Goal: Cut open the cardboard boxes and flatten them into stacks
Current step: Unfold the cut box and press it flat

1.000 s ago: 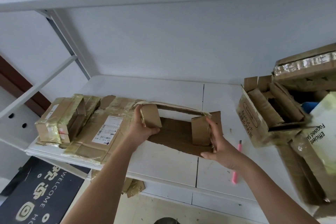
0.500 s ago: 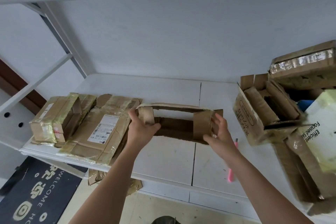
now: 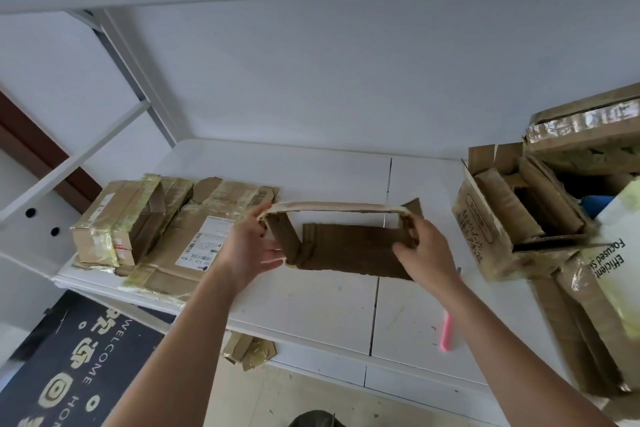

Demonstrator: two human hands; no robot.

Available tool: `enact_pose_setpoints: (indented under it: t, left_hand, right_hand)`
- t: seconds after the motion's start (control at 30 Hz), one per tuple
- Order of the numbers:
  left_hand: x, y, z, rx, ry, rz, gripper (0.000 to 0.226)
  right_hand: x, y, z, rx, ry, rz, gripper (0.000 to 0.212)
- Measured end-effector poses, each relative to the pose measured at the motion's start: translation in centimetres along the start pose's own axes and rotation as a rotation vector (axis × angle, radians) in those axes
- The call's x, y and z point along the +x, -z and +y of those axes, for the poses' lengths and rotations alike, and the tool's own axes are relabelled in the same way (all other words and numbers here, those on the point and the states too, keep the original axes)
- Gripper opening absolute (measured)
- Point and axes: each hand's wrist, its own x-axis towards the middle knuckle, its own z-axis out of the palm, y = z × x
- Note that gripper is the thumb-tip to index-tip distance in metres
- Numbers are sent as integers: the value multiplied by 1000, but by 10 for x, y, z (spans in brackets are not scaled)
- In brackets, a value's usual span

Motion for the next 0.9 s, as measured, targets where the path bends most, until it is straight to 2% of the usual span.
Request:
enact_pose_setpoints:
  t: [0.07, 0.1, 0.17, 0.23, 0.27, 0.33, 0.37, 0.43, 0.5, 0.57, 0.63, 0.7, 0.73, 0.8, 0.9]
  left_hand:
    - [5, 11, 2, -130, 72, 24, 25]
    - [7, 15, 0, -132, 116, 40, 33]
    - [12, 19, -9, -11, 187, 73, 51]
    - [20, 25, -23, 243, 239, 120, 73]
    - [20, 23, -27, 306, 263, 137, 73]
    - [18, 17, -36, 406, 304, 163, 48]
    - [17, 14, -43, 535, 331, 194, 40]
    - [14, 7, -57, 677, 374, 254, 47]
    - [14, 3, -72, 655, 325, 283, 62]
    - [13, 0, -80, 684, 247, 311, 60]
    - [10, -4, -81, 896, 170, 352, 49]
    - [9, -10, -78, 1086, 82, 390, 48]
    - [11, -13, -78, 1132, 46, 389, 49]
    - [16, -20, -79, 1124, 13, 341, 47]
    - [21, -29, -83, 1046, 65, 325, 48]
  right_hand:
    - [-1, 15, 10, -10, 104, -148, 58]
    - [-1, 20, 14, -35, 167, -188, 62]
    - [0, 23, 23, -95, 253, -232, 70]
    - [-3, 20, 29, -184, 229, -342, 76]
    - [-6, 16, 32, -224, 200, -414, 79]
    - [-13, 8, 37, -269, 117, -531, 80]
    - [-15, 4, 38, -281, 87, -538, 78]
    - [-13, 0, 32, -319, 63, -453, 64]
    - [-7, -6, 25, -383, 108, -294, 43]
    - [-3, -18, 25, -378, 198, -231, 41]
    - [0, -36, 30, -452, 233, -347, 53]
    - [-4, -52, 38, -623, 139, -516, 59]
    - [-7, -58, 42, -688, 113, -545, 58]
    - [-13, -66, 48, -745, 116, -507, 56]
    - [-16, -74, 54, -754, 110, -454, 55]
